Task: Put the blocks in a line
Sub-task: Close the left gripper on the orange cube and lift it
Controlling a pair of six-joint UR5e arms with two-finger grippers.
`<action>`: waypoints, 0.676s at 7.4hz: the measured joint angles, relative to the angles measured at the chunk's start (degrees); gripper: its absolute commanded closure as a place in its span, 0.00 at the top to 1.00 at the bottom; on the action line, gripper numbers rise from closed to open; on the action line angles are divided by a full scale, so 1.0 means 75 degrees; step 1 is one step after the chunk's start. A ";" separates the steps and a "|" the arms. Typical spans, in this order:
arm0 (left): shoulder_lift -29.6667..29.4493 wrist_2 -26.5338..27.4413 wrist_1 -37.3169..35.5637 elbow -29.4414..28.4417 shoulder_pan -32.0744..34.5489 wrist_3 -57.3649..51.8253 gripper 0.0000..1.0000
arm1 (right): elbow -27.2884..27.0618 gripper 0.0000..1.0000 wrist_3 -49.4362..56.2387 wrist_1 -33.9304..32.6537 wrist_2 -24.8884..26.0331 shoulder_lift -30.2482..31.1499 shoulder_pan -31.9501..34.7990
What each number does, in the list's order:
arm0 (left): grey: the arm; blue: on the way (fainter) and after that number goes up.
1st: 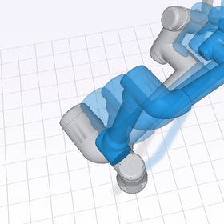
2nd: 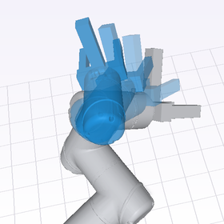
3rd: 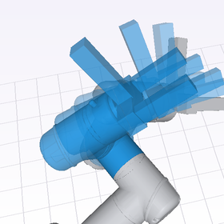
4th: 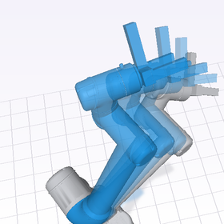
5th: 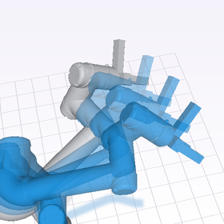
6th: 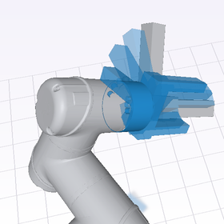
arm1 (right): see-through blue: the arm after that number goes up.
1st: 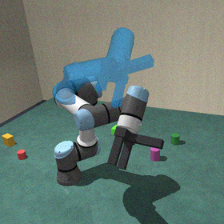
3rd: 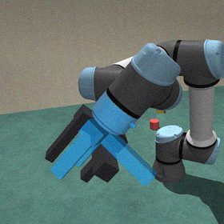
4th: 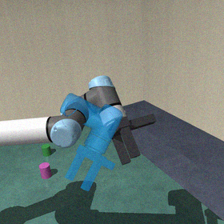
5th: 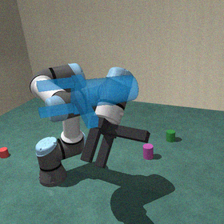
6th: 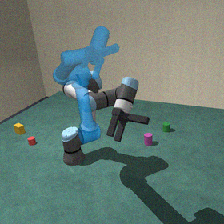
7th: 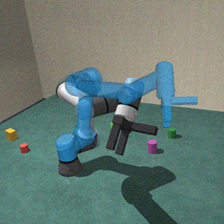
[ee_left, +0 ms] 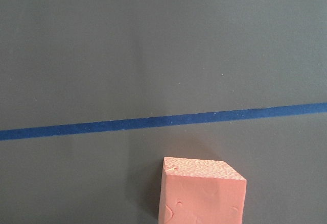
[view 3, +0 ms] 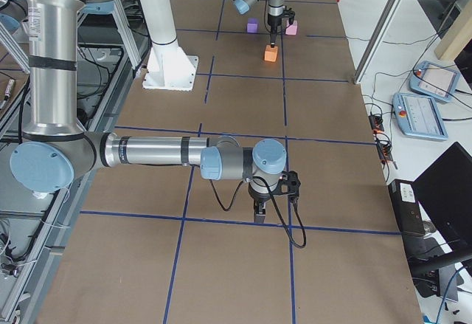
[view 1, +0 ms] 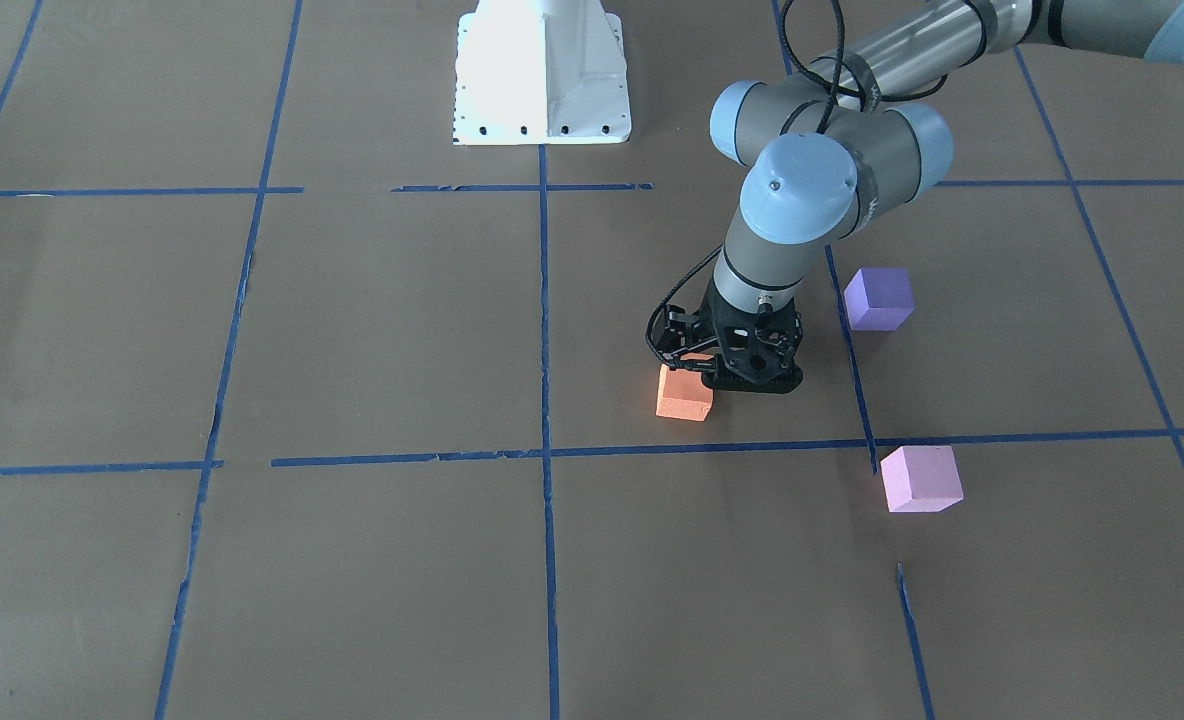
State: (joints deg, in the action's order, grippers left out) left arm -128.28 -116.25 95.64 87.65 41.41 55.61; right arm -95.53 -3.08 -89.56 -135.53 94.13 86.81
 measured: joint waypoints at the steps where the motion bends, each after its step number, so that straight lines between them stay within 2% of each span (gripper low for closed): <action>1: -0.0028 0.0005 0.0056 -0.0077 -0.0039 0.0046 1.00 | -0.0001 1.00 0.0000 0.0000 0.0000 0.0000 0.0000; 5: -0.0098 0.0335 0.0521 -0.0532 -0.0331 0.0250 1.00 | 0.0000 1.00 0.0002 0.0000 0.0000 0.0000 0.0001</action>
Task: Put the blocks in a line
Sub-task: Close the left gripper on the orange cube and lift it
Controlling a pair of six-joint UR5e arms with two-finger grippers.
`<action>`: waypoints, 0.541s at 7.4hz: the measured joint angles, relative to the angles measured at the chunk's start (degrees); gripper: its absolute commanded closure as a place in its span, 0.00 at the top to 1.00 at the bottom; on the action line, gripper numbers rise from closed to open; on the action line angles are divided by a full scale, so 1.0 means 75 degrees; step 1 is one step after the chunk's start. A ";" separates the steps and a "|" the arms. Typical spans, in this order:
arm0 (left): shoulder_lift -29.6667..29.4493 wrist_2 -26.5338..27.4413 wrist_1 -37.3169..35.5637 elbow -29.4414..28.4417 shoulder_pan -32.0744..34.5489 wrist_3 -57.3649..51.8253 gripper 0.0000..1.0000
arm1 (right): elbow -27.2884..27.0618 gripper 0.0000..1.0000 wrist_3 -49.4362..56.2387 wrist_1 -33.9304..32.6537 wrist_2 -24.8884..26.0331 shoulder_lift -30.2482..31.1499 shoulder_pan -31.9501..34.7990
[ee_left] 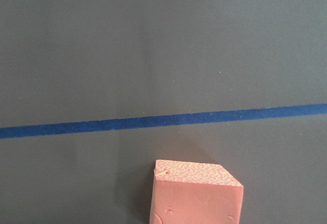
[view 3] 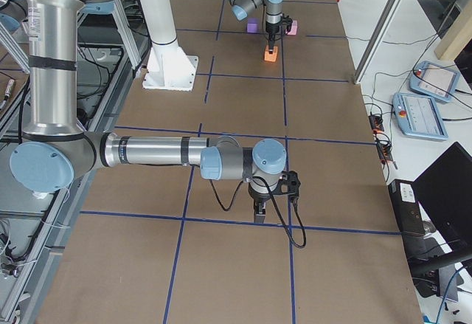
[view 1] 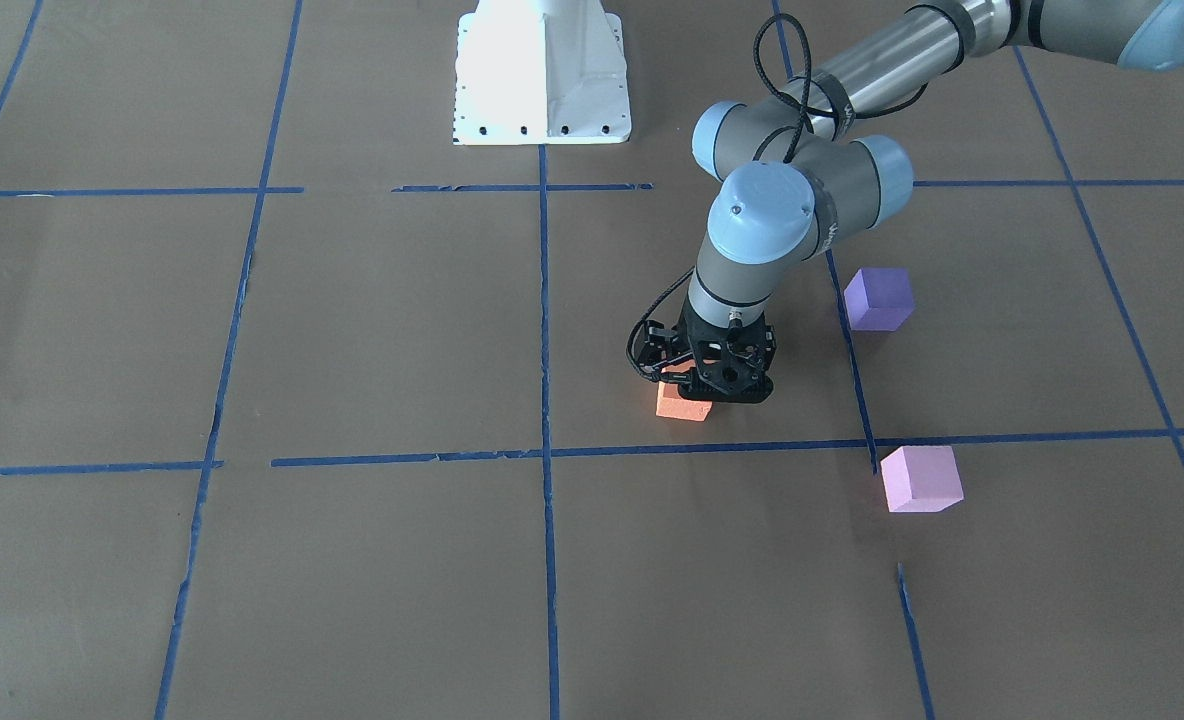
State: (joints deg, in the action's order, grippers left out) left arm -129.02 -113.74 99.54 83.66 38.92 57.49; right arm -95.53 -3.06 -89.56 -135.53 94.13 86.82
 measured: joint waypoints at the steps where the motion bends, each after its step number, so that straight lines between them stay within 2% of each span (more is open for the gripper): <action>1: 0.0000 0.0031 0.0083 -0.0076 -0.0047 0.0023 1.00 | 0.0000 1.00 0.0003 0.0000 0.0000 0.0000 0.0002; 2: 0.0000 0.0045 0.0132 -0.0145 -0.0082 0.0037 1.00 | 0.0000 1.00 0.0001 -0.0002 0.0000 0.0000 0.0002; 3: -0.0001 0.0053 0.0156 -0.0195 -0.0095 0.0043 0.90 | 0.0000 1.00 -0.0001 -0.0005 0.0000 0.0000 0.0002; 4: -0.0004 0.0057 0.0175 -0.0221 -0.0099 0.0048 0.60 | 0.0000 1.00 0.0000 -0.0003 0.0000 0.0000 0.0002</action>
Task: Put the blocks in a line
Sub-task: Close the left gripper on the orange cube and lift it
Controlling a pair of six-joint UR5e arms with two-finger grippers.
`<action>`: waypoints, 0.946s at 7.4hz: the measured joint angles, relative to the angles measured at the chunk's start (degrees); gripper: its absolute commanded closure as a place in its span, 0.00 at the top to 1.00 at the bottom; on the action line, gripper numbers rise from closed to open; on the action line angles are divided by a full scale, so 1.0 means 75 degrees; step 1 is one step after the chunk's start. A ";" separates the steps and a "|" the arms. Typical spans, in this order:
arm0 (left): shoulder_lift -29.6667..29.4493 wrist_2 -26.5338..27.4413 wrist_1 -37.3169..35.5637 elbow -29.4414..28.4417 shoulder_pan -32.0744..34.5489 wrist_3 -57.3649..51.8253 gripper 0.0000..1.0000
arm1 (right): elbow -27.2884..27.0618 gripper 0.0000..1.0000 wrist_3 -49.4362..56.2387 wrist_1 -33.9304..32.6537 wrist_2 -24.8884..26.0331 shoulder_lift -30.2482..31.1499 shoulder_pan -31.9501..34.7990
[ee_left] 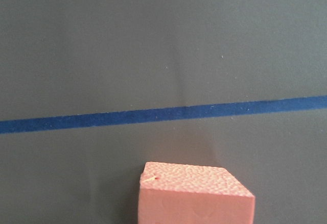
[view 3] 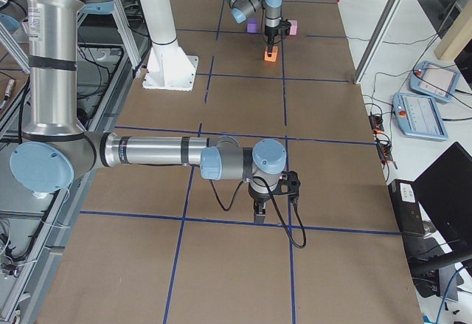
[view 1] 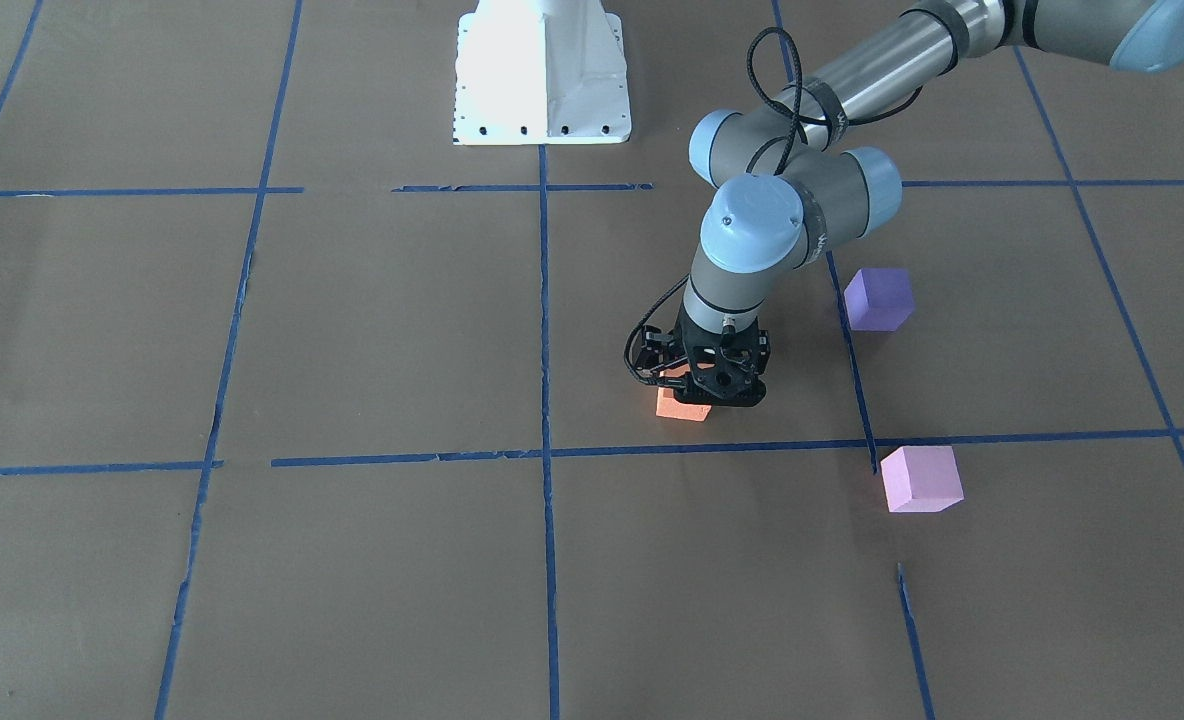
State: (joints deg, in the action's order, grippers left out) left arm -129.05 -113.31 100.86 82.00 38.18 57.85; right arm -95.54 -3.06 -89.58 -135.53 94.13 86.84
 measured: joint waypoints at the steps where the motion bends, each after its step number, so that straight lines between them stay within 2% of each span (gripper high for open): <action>1: -0.0011 0.0002 0.0026 -0.0011 -0.0003 0.0047 0.26 | 0.0000 1.00 0.0003 0.0002 0.0000 0.0000 0.0000; 2: -0.0032 0.0002 0.0042 -0.0011 -0.0004 0.0135 0.00 | 0.0000 1.00 0.0001 0.0003 0.0000 0.0000 0.0000; 5: -0.0086 0.0007 -0.0049 0.0204 0.0030 0.0208 0.00 | 0.0000 1.00 -0.0002 0.0003 0.0000 0.0000 0.0000; 7: -0.0058 0.0001 -0.0680 0.0826 0.0259 0.0149 0.00 | 0.0000 1.00 -0.0003 0.0003 0.0000 0.0000 0.0000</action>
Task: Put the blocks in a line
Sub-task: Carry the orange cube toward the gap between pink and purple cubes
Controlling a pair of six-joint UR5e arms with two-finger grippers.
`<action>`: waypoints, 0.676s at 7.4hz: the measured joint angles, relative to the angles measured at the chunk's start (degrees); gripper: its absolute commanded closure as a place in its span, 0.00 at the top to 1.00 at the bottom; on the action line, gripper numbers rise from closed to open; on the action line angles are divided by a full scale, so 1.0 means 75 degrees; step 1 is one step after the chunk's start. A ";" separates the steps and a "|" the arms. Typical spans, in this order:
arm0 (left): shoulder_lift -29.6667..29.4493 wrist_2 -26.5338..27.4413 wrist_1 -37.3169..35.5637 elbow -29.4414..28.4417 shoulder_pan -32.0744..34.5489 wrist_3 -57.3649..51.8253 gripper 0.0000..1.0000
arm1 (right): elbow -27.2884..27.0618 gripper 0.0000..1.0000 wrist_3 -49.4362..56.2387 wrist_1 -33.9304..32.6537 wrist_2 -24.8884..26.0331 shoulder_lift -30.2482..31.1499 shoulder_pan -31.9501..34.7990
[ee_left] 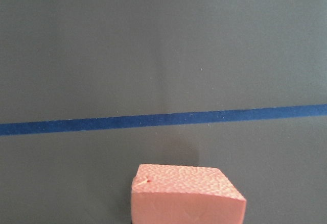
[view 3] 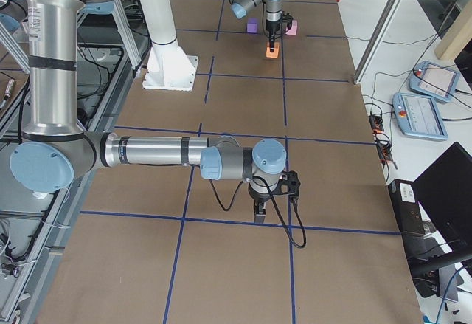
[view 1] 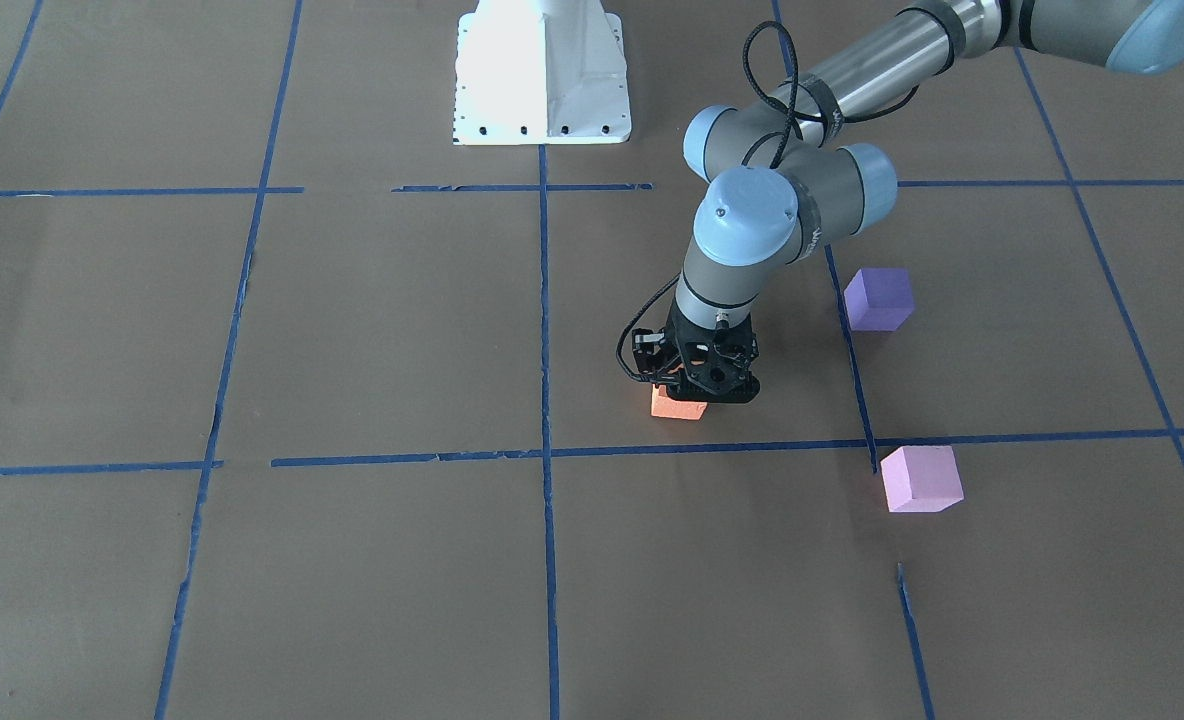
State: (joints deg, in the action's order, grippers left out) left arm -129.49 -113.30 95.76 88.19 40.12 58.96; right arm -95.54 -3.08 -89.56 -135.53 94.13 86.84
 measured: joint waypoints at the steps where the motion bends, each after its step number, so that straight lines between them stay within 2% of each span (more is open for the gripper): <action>1: 0.0043 -0.0022 -0.0411 0.0344 0.0156 -0.0048 0.00 | 0.0000 1.00 0.0000 0.0000 0.0000 0.0000 0.0000; 3: 0.0537 -0.0436 -0.0865 0.0983 0.0612 -0.0086 0.00 | 0.0000 1.00 0.0000 0.0000 0.0000 0.0000 0.0000; 5: 0.1312 -0.0845 -0.0872 0.1318 0.1068 -0.0110 0.00 | 0.0000 1.00 0.0000 0.0000 0.0000 0.0000 0.0000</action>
State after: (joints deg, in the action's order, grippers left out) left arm -119.65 -119.64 89.22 98.08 48.13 58.14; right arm -95.53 -3.07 -89.56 -135.53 94.13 86.84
